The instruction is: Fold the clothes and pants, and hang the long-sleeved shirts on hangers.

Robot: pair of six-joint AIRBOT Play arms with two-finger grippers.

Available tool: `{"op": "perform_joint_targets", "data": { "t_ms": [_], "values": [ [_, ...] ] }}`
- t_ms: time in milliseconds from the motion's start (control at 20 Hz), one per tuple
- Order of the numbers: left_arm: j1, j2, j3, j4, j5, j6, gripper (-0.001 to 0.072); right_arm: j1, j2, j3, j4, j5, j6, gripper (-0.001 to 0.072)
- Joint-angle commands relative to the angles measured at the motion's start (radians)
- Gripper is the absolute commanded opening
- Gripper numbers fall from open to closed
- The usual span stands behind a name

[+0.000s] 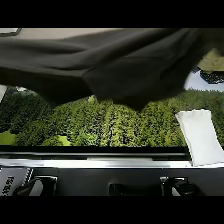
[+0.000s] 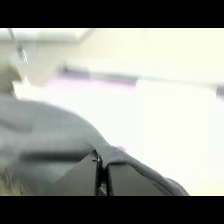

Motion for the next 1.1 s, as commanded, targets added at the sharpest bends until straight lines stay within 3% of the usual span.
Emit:
{"op": "perform_joint_targets", "data": {
  "t_ms": [0,300,500,650,900,1050],
  "values": [
    [0.000,0.159,0.032,0.177,0.015,-0.124,0.0016,0.001,0.099,0.077,-0.022,0.043,0.101,0.0034],
    [0.000,0.109,-0.005,0.187,0.014,-0.138,0.0016,0.001,0.041,0.076,-0.092,-0.034,0.171,0.0034],
    [-0.014,-0.095,-0.114,0.073,0.015,-0.006,0.0016,0.003,-0.198,0.072,-0.143,-0.211,0.267,0.0034],
    [-0.122,-0.349,-0.161,0.074,0.034,0.100,0.0016,0.003,-0.449,0.071,-0.136,-0.283,0.289,0.0034],
    [-0.291,-0.792,-0.156,0.073,0.246,0.127,0.0016,0.003,-0.867,0.071,-0.142,-0.128,0.290,0.0034],
    [-0.351,-0.937,-0.156,0.072,0.395,0.083,0.0016,0.003,-1.036,0.072,-0.141,0.019,0.316,0.0035]
  ]
}}
